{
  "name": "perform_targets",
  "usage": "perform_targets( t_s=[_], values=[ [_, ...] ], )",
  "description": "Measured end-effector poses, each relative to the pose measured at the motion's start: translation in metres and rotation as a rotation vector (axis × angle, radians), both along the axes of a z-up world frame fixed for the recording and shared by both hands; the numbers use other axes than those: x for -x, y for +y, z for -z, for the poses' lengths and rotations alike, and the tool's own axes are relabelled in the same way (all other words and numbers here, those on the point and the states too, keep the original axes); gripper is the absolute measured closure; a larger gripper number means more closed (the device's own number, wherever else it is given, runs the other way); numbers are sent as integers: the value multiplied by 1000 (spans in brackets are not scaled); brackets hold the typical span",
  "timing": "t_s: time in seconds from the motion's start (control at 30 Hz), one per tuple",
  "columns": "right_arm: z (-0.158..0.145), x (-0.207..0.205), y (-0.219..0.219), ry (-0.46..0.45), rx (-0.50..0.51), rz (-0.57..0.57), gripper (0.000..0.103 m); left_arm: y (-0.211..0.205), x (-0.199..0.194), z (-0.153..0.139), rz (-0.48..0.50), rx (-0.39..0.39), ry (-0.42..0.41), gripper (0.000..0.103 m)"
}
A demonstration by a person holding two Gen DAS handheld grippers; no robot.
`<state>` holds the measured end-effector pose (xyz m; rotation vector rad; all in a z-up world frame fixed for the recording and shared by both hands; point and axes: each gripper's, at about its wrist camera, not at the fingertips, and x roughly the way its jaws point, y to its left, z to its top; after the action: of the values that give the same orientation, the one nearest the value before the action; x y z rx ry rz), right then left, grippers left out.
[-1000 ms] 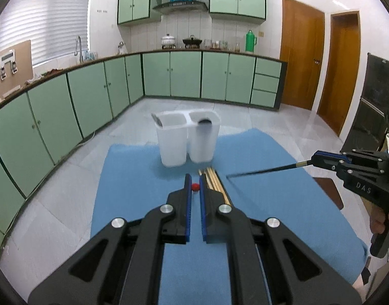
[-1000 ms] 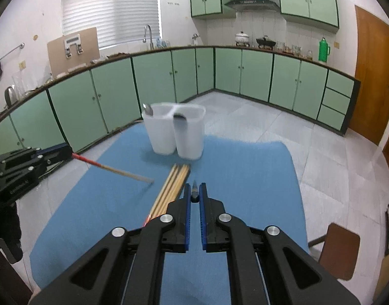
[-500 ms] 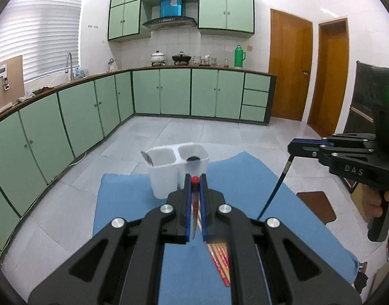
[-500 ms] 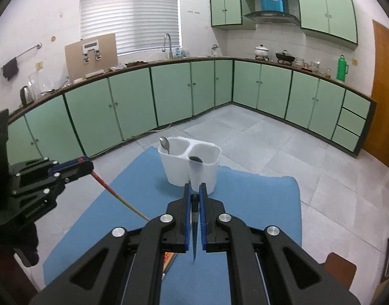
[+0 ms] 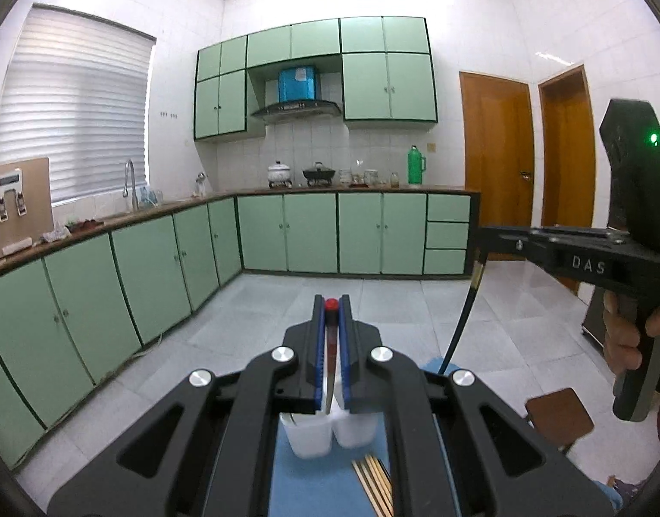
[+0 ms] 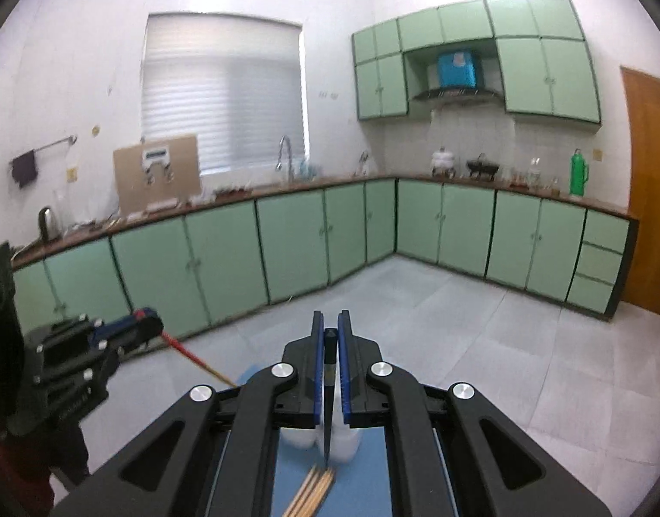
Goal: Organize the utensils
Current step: 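Lift the red-tipped chopstick into the holder with left gripper while right gripper drops black chopstick in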
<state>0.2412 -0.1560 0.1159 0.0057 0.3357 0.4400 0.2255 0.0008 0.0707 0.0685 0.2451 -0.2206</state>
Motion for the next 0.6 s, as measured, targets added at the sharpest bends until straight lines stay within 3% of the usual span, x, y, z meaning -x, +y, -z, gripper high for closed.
perform_targets(
  t_s=[0.13, 0.3, 0.6],
  values=[
    [-4, -32, 12, -39, -1, 24, 97, -3, -34, 3, -7, -3, 11, 98],
    [19, -66, 23, -37, -7, 36, 97, -3, -68, 24, -16, -3, 71, 98],
    [86, -113, 33, 79, -23, 51, 96, 4, -110, 73, -24, 0, 187, 98]
  ],
)
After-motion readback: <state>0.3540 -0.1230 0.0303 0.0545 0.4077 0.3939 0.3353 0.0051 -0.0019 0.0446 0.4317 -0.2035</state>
